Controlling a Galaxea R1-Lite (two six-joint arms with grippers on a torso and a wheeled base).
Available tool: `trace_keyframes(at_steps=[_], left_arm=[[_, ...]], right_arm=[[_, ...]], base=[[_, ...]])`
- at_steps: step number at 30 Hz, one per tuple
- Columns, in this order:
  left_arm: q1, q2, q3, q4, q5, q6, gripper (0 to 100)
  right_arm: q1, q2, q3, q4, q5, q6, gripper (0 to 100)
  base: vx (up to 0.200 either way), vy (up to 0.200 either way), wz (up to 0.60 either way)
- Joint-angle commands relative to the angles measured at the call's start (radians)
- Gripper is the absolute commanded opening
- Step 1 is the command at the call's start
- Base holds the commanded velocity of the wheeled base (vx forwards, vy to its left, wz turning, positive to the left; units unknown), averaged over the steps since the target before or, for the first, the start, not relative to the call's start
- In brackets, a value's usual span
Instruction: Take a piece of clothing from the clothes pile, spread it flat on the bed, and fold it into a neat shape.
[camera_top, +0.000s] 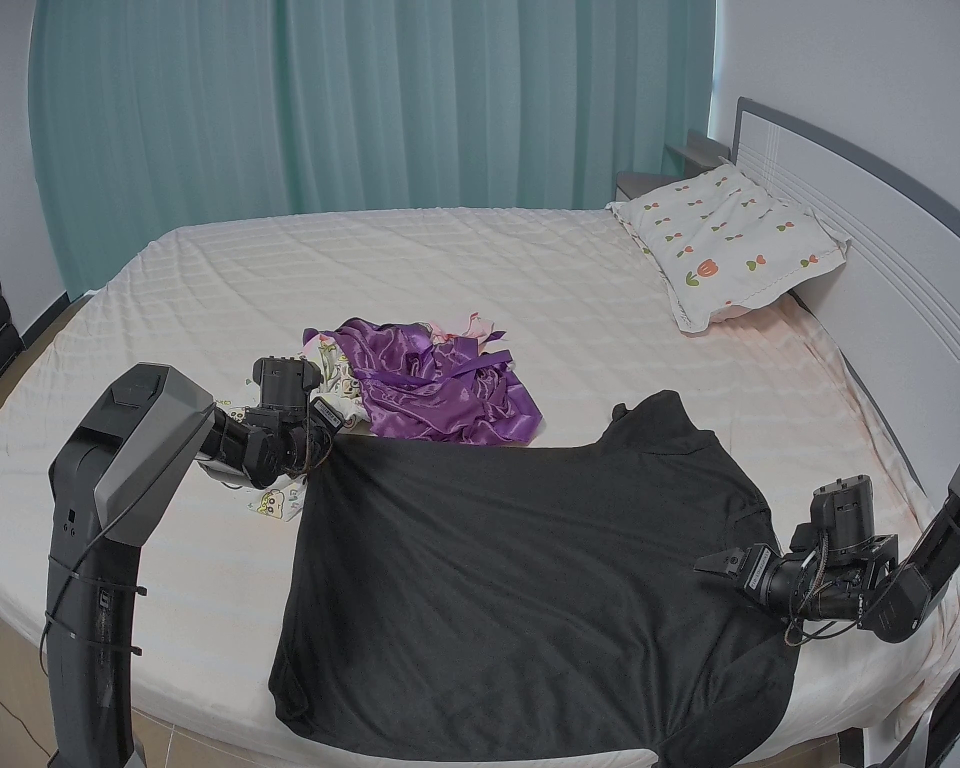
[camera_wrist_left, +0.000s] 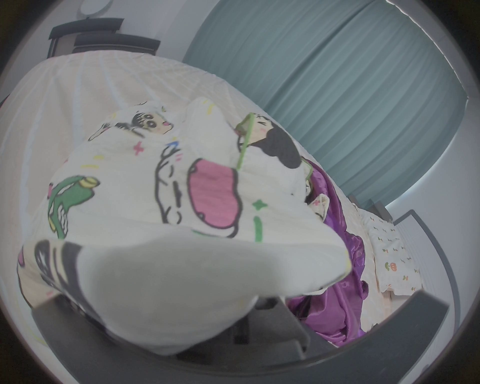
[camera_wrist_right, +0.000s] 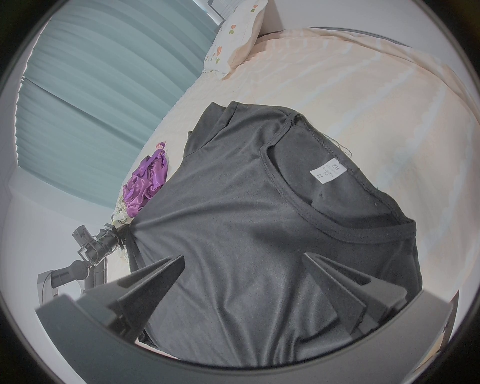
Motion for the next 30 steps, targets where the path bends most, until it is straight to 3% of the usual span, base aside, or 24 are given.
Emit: trace_keyframes(at_steps=[1,13,14,21,26,30], left_arm=[[0.005,0.034,-0.057,0.006,0.004,0.037,0],[0.017,0.048,-0.089,0.069,0.004,0.041,0],[0.017,0.048,-0.089,0.070,0.005,0.041,100],[0.019,-0.012,-0.014,0.067,-0.029,0.031,100],[0.033,-0.143,0.118,0.023,-0.125,0.032,100],[0.040,-0.195,0.137,0.024,-0.176,0.032,100]], right_arm=[[-0.002,0.034,0.002,-0.033,-0.007,0.000,100],[-0.014,0.042,0.029,-0.132,-0.002,0.003,100],[-0.014,0.040,0.029,-0.132,-0.002,0.003,100],[-0.025,0.008,0.026,-0.132,0.039,0.069,100],[-0.023,-0.004,0.029,-0.132,0.054,0.071,100],[-0.023,-0.006,0.031,-0.132,0.053,0.071,100]], base=[[0.000,0.000,0.00],[0.000,0.000,0.00],[0.000,0.000,0.00],[0.000,0.000,0.00],[0.000,0.000,0.00],[0.000,0.000,0.00]])
